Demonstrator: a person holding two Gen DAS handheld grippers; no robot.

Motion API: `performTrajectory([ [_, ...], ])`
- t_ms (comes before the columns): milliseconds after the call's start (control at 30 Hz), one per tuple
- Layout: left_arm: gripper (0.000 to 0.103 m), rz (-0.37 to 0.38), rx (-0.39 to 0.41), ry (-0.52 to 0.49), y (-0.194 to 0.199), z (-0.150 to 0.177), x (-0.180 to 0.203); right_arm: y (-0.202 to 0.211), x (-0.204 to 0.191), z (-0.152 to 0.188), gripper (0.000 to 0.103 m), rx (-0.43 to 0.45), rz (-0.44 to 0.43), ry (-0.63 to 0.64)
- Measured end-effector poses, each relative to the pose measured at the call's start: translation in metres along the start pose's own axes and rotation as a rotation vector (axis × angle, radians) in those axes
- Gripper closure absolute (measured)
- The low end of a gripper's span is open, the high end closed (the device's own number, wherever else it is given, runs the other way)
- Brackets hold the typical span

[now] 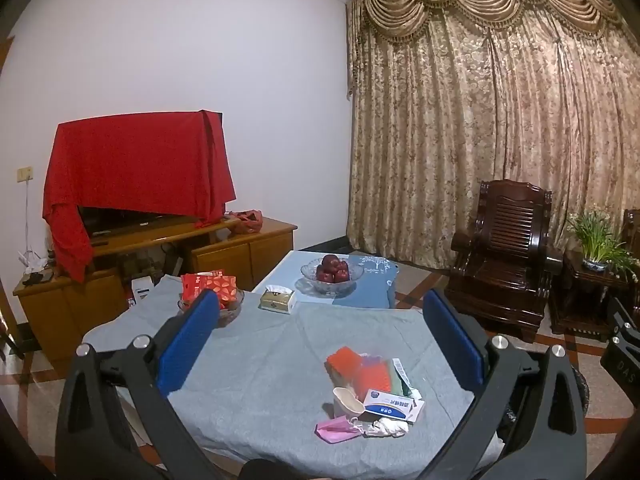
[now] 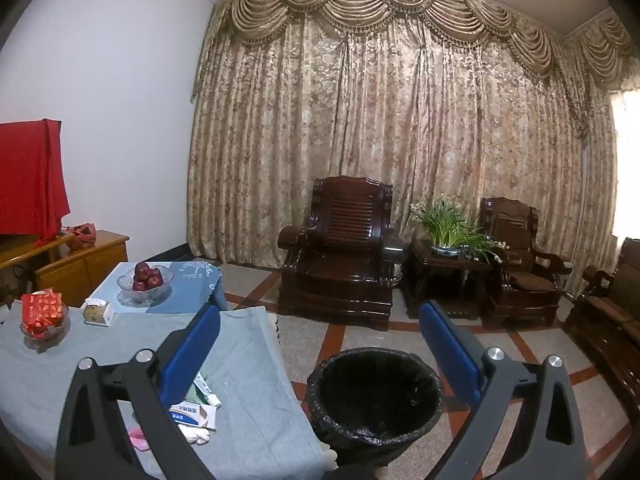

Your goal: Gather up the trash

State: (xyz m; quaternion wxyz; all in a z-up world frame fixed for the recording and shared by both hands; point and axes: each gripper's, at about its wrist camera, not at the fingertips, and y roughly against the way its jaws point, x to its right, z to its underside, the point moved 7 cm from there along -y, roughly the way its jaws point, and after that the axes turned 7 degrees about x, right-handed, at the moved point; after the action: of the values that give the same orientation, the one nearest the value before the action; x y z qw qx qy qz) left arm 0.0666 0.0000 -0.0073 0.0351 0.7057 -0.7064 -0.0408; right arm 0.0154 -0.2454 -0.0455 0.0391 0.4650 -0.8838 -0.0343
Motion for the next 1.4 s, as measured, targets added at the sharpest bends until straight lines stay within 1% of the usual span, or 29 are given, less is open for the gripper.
performTrajectory([
  [67,0.005,0.000,-0.001,0.001,0.000,-0.001,0.000,0.000,0.000,0.000,0.006,-0.002,-0.001,0.000],
  [133,0.005,-0.004,0.003,0.000,-0.001,0.004,-0.002,0.005,0.002,-0.004,0.006,0.000,0.000,-0.001],
  [467,0.005,-0.004,0.000,0.001,0.000,0.001,-0.005,0.004,0.001,-0.003,0.006,-0.003,-0.001,0.000],
  [567,0.005,-0.003,-0.002,0.003,0.000,0.000,-0.007,0.009,0.005,-0.006,0.006,-0.001,0.001,0.001],
  [600,0.005,-0.005,0.002,0.000,-0.001,0.003,-0.003,0.010,0.006,-0.006,0.006,-0.001,0.000,0.000],
  [1400,0.005,-0.006,0.001,0.003,-0.001,0.002,-0.003,0.007,0.008,-0.004,0.006,-0.003,0.000,-0.001],
])
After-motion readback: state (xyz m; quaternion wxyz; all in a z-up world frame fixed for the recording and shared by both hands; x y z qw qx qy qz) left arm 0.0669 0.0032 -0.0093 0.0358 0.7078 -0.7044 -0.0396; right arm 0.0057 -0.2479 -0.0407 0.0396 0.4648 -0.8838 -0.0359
